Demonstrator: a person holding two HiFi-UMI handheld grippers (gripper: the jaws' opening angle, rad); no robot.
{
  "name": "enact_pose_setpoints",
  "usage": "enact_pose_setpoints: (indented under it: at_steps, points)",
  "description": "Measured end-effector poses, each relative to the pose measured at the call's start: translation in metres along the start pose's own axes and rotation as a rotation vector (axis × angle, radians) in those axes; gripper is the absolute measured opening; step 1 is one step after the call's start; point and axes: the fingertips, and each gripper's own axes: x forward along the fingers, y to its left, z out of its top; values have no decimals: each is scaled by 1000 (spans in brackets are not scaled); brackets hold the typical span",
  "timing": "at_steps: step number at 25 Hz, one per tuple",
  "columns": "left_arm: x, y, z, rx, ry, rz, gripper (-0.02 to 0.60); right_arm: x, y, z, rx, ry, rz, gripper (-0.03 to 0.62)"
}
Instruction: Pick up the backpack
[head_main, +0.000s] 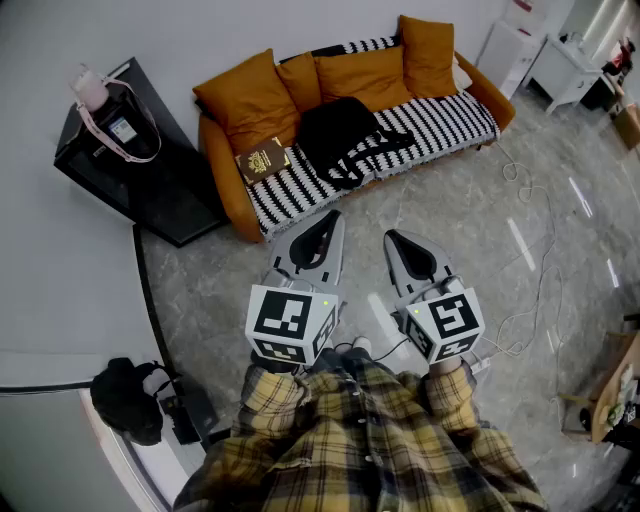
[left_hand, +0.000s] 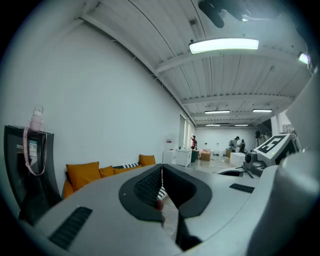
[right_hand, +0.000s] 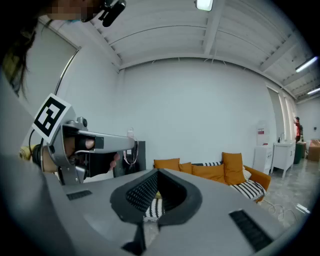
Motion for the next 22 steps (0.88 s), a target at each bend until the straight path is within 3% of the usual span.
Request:
enact_pose_setpoints:
  at_steps: [16, 22]
  points:
    - [7, -32, 3, 39, -12, 32, 23, -28, -12, 1, -20, -35, 45, 15]
    - [6, -42, 3, 53, -12, 41, 23, -41, -22, -2, 17, -48, 50, 15]
